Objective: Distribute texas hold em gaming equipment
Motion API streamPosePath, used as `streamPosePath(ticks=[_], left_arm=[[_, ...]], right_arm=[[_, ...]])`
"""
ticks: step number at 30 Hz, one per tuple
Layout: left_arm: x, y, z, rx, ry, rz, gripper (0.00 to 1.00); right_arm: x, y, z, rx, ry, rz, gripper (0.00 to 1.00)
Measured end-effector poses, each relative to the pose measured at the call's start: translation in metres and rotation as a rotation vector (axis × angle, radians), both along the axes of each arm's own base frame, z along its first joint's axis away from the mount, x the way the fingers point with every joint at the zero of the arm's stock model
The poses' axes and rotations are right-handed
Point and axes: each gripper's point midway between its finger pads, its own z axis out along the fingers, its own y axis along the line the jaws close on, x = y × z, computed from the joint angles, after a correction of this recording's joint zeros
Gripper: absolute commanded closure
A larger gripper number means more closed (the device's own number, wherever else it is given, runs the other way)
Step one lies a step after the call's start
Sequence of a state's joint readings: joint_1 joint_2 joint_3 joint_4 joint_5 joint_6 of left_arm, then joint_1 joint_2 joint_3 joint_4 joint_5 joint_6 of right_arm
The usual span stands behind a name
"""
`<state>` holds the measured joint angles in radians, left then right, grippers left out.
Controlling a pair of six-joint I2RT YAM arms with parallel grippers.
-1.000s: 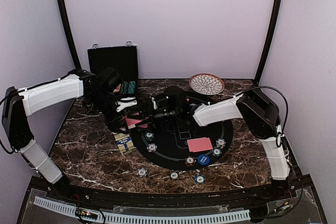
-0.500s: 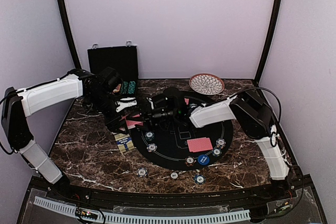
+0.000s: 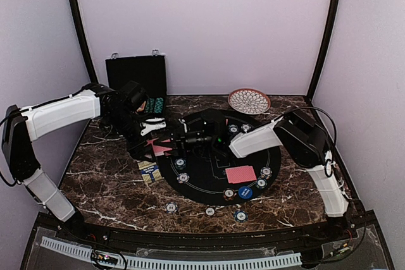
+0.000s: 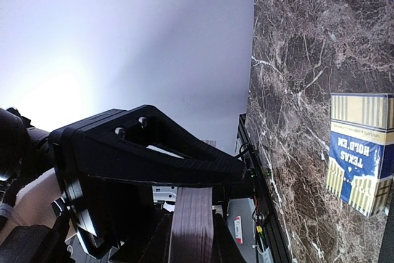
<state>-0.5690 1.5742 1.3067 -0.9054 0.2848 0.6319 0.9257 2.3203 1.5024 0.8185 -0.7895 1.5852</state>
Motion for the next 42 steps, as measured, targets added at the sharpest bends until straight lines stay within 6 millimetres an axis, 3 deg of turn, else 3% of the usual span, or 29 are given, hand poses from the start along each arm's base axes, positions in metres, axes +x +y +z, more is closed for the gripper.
streamPosePath(ticks=[7, 13, 23, 30, 35, 38, 42], left_arm=[[-0.005, -0.005, 0.004, -0.042, -0.004, -0.02, 0.13], [-0.009, -0.009, 0.014, -0.095, -0.023, -0.034, 0.13], [-0.017, -0.013, 0.012, -0.125, 0.003, -0.058, 0.15], [-0.016, -0.013, 0.012, -0.125, 0.001, -0.058, 0.37], [-0.014, -0.012, 0.011, -0.123, -0.002, -0.05, 0.43], [-0.015, -0.012, 0.01, -0.125, 0.001, -0.051, 0.54], [-0.015, -0.012, 0.01, -0.125, 0.002, -0.05, 0.69]], right_arm=[[-0.005, -0.007, -0.003, 0.028, 0.025, 0.003, 1.0], [-0.007, -0.009, -0.001, 0.046, 0.028, 0.004, 1.0], [-0.01, -0.008, 0.004, 0.066, 0.018, 0.009, 1.0], [-0.012, -0.007, 0.004, 0.067, 0.019, 0.017, 1.0], [-0.012, -0.007, 0.003, 0.065, 0.018, 0.012, 1.0], [-0.012, -0.007, 0.002, 0.061, 0.017, 0.012, 1.0], [-0.012, -0.007, 0.0, 0.056, 0.01, 0.013, 0.8]])
